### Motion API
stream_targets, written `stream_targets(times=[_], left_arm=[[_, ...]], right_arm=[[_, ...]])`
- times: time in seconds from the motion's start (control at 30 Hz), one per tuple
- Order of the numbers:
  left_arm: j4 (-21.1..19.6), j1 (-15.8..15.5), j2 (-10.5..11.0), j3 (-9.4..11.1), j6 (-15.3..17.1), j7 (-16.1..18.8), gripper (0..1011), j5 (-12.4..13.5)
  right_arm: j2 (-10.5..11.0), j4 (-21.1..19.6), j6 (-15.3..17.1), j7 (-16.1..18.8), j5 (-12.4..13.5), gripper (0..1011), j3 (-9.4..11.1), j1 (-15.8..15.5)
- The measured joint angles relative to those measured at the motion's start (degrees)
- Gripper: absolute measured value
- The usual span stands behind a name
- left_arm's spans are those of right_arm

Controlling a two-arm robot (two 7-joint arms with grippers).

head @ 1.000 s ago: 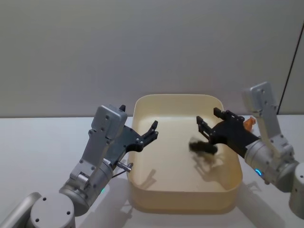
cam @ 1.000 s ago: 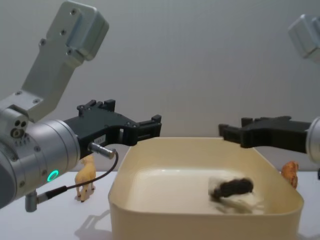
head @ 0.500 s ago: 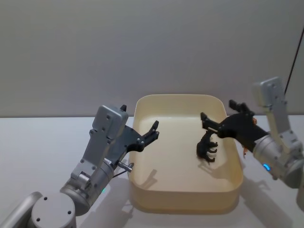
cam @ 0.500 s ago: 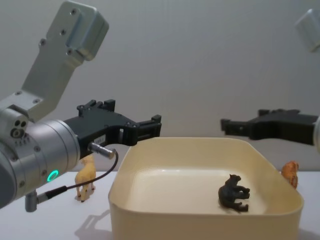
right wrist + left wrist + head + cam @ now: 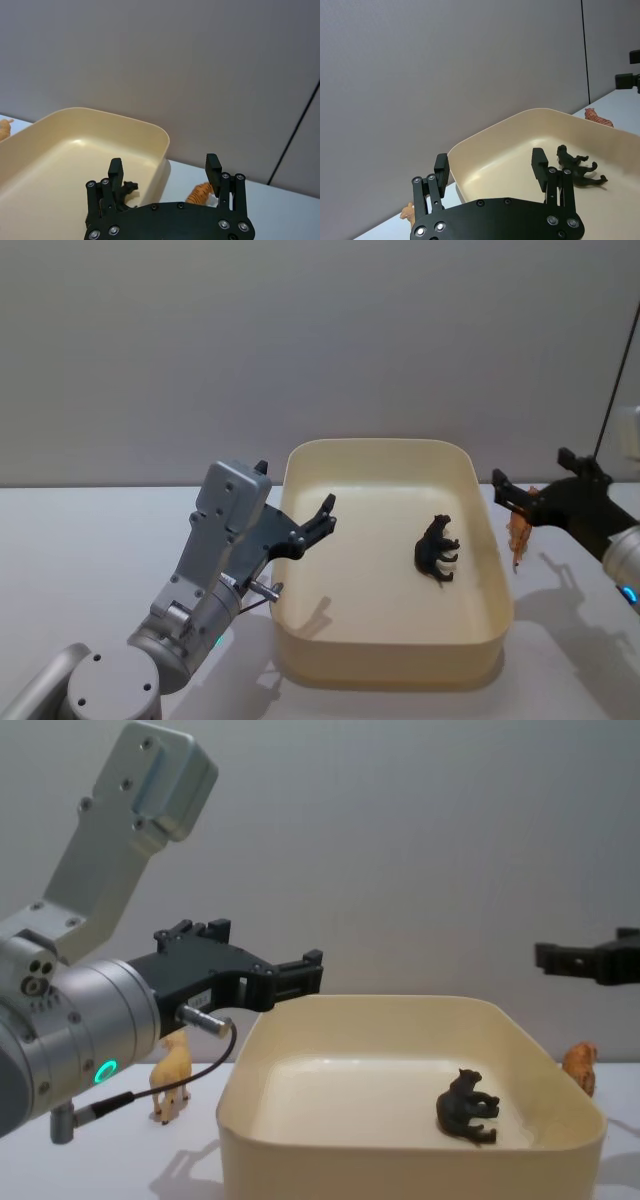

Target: Pick up the toy alternately with two hands and place it into the central storage box.

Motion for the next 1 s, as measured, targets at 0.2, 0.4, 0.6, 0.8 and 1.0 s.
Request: stream_targets(times=[0.2, 0.4, 0.6, 0.8, 1.0], left_arm=[[0.0, 0.0, 0.0, 0.0, 0.0, 0.0, 1001, 0.0], [0.0, 0.0, 0.0, 0.0, 0.0, 0.0, 1001, 0.0], [0.0, 0.0, 0.0, 0.0, 0.0, 0.0, 1001, 0.0], [0.0, 0.0, 0.0, 0.0, 0.0, 0.0, 1001, 0.0], [0.0, 0.0, 0.0, 0.0, 0.0, 0.0, 1001, 0.0]], right_arm=[[1.5, -1.9, 2.0, -1.0, 1.0, 1001, 1.1, -2.2], [2.4, -2.7, 3.2, -2.1, 1.1, 1001, 1.7, -3.7], [2.5, -2.3, 3.7, -4.0, 0.6, 1001, 1.9, -4.2], [1.8, -0.2, 3.6, -5.7, -0.7, 1001, 1.6, -3.5], [0.0, 3.9, 2.4, -7.4, -2.8, 1001, 0.5, -1.3]])
